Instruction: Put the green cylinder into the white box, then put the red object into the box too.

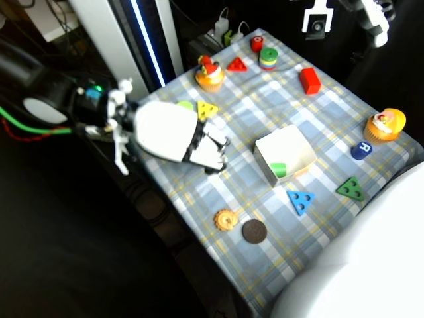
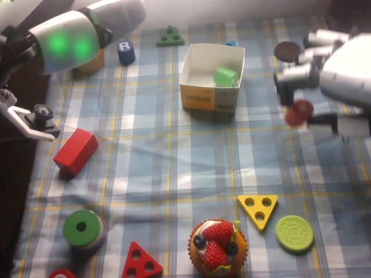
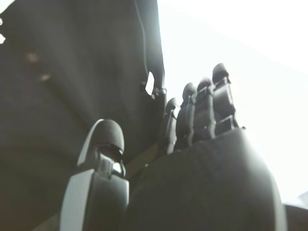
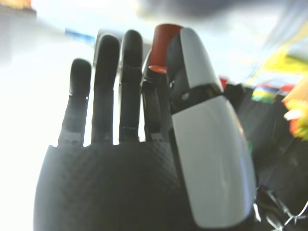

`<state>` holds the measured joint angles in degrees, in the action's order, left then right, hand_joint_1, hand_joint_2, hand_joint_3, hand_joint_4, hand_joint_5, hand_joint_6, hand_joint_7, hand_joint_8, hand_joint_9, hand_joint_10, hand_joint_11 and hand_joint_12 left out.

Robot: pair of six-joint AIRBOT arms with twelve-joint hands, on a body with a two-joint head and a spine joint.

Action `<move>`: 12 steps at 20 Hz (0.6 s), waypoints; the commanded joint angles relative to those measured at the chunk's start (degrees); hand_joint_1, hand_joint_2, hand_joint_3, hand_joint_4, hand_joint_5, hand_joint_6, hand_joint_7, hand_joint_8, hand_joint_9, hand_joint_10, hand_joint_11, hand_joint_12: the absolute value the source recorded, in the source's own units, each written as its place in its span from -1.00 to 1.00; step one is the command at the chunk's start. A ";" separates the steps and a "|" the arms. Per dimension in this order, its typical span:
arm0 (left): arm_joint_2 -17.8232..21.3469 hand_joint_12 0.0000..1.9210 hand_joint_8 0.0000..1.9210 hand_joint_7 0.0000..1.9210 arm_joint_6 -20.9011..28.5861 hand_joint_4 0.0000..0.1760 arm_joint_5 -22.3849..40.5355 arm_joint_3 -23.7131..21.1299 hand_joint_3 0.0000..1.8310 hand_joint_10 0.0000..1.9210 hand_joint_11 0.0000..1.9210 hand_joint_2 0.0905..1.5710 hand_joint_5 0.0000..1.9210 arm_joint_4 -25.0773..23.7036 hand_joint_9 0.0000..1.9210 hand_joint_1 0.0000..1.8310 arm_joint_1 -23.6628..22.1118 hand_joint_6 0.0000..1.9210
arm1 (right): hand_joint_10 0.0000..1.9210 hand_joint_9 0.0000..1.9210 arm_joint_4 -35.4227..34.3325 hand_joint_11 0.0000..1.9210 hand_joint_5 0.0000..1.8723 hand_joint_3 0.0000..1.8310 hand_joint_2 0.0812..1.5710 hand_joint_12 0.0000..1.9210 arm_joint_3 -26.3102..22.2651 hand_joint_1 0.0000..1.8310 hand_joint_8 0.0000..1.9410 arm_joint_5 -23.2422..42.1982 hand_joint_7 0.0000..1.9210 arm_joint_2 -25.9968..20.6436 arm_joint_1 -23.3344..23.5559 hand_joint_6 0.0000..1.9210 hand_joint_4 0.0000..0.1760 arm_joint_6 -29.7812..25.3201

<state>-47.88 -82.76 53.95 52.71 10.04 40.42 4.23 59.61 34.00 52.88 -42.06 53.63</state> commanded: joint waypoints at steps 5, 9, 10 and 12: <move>-0.96 -1.00 -0.98 -0.92 0.70 -0.31 7.73 -0.15 -1.00 -0.99 -1.00 0.77 -0.92 1.72 -0.97 -0.69 1.54 -0.99 | 0.54 -0.63 1.96 -1.00 -0.27 -1.00 0.62 1.00 3.27 0.22 0.52 6.91 -0.30 3.49 8.17 0.52 -0.69 -0.32; -1.94 -1.00 -1.00 -0.96 1.70 -0.47 7.94 0.27 -1.00 -1.00 -1.00 0.77 -0.93 2.38 -1.00 -0.67 2.70 -1.00 | 0.49 -0.60 2.63 -0.93 -0.25 -1.00 0.62 0.98 8.42 0.23 0.49 3.75 -0.31 9.56 13.25 0.55 -0.88 -0.32; -2.71 -1.00 -0.99 -0.94 3.38 -0.55 8.18 1.07 -0.99 -1.00 -1.00 0.78 -0.90 2.58 -1.00 -0.65 3.23 -0.98 | 0.50 -0.54 2.70 -0.87 -0.26 -1.00 0.62 0.97 11.33 0.22 0.50 1.64 -0.31 13.05 14.92 0.54 -0.78 -0.31; -2.97 -1.00 -0.99 -0.93 4.27 -0.50 8.18 1.47 -0.99 -1.00 -1.00 0.79 -0.89 2.58 -1.00 -0.64 3.32 -0.98 | 0.50 -0.54 2.69 -0.86 -0.26 -1.00 0.61 0.97 12.56 0.23 0.49 0.64 -0.28 14.57 15.39 0.52 -0.74 -0.31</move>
<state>-50.81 -78.89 54.76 53.98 13.06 44.16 7.33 72.49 28.53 68.23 -27.42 53.41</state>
